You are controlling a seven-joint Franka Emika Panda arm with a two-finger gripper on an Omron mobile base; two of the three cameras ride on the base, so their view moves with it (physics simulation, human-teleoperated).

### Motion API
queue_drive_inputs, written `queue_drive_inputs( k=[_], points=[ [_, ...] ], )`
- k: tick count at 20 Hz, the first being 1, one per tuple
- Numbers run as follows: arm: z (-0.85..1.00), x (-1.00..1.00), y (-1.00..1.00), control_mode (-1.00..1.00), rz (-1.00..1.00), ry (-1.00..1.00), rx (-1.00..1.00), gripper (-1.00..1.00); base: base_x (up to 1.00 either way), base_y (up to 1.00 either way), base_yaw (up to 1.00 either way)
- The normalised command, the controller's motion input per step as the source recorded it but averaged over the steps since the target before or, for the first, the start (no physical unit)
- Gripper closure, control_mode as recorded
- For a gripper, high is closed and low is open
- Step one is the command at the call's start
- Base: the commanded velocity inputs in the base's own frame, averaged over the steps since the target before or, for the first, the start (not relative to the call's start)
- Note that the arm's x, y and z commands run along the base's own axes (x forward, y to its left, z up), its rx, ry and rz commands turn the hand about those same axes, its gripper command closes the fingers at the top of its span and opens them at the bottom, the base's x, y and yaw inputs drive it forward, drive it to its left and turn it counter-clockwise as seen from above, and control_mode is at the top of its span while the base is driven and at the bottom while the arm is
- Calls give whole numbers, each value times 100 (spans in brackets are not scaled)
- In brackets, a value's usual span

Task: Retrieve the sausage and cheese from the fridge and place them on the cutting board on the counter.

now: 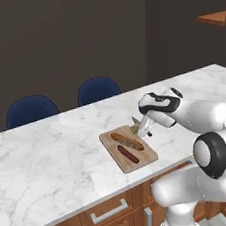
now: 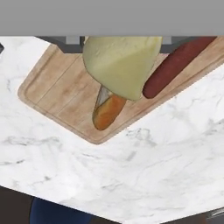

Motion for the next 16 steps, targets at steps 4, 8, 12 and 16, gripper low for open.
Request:
queue_drive_inputs(
  k=[4, 8, 12, 16],
  points=[
    [-25, 34, 7, -100, 7, 8, 0, 100, 0, 0, 0],
    [-35, 16, 19, -100, 4, -2, 0, 100, 0, 0, 0],
    [-37, 9, 21, -100, 2, -8, 0, 100, 0, 0, 0],
    [-38, 6, 18, -100, 0, -13, 0, 100, 0, 0, 0]
  ],
)
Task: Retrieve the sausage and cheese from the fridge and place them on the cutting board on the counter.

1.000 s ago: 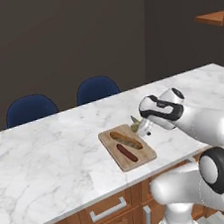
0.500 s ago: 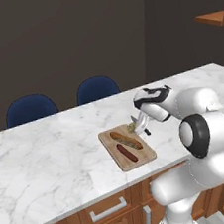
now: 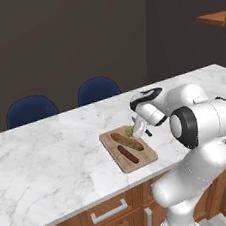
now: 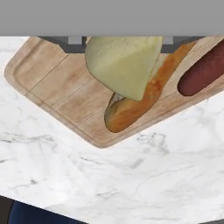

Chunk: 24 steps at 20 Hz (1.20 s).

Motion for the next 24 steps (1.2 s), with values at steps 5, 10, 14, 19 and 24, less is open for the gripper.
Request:
queue_drive_inputs(
  k=[5, 10, 14, 19, 24],
  points=[
    [-15, 25, 5, -100, 0, -9, 0, 100, 0, 0, 0],
    [-16, 20, 7, -100, 1, -2, 0, 100, 0, 0, 0],
    [-15, 30, 8, -100, 3, 0, 0, 100, 0, 0, 0],
    [-4, 36, 1, -100, 5, 0, 0, 100, 0, 0, 0],
    [-18, 15, 14, -100, 5, 0, 0, 100, 0, 0, 0]
  ],
)
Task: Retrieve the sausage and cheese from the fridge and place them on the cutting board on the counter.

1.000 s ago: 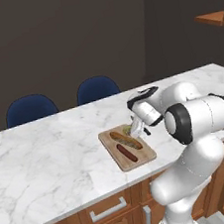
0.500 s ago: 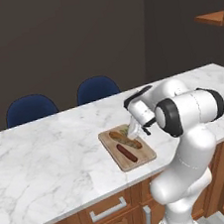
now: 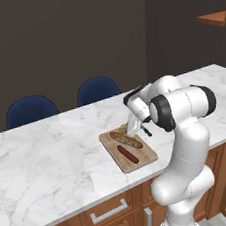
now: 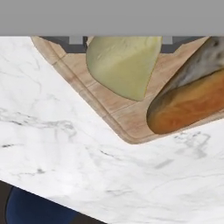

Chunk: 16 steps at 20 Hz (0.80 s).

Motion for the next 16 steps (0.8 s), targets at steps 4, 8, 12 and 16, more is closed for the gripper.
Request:
queue_drive_inputs(
  k=[4, 8, 12, 16],
  points=[
    [-33, -5, 25, -100, 6, -1, 0, 100, 0, 0, 0],
    [-36, 0, 21, -100, 3, 0, 0, 100, 0, 0, 0],
    [-36, -28, 18, -100, 0, 0, 0, 100, 0, 0, 0],
    [-34, -38, 22, -100, -2, 0, 0, 100, 0, 0, 0]
  ],
)
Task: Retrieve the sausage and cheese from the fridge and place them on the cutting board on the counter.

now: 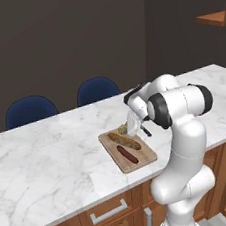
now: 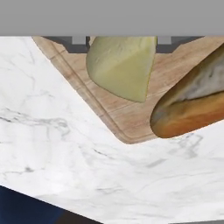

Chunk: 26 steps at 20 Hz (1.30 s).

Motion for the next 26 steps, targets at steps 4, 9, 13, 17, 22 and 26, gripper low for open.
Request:
queue_drive_inputs(
  k=[4, 9, 13, 17, 22, 26],
  points=[
    [-31, -45, 20, -100, -9, -1, 0, 100, 0, 0, 0],
    [-20, -30, 17, -100, -10, -3, 0, 100, 0, 0, 0],
    [-22, -25, 17, -100, -9, 0, 0, -100, 0, 0, 0],
    [-18, -14, 2, -100, -8, 0, 0, -100, 0, 0, 0],
    [-1, -14, -2, -100, -2, 0, 1, -100, 0, 0, 0],
    [17, -28, 8, -100, 0, 0, 8, -100, 0, 0, 0]
  ],
)
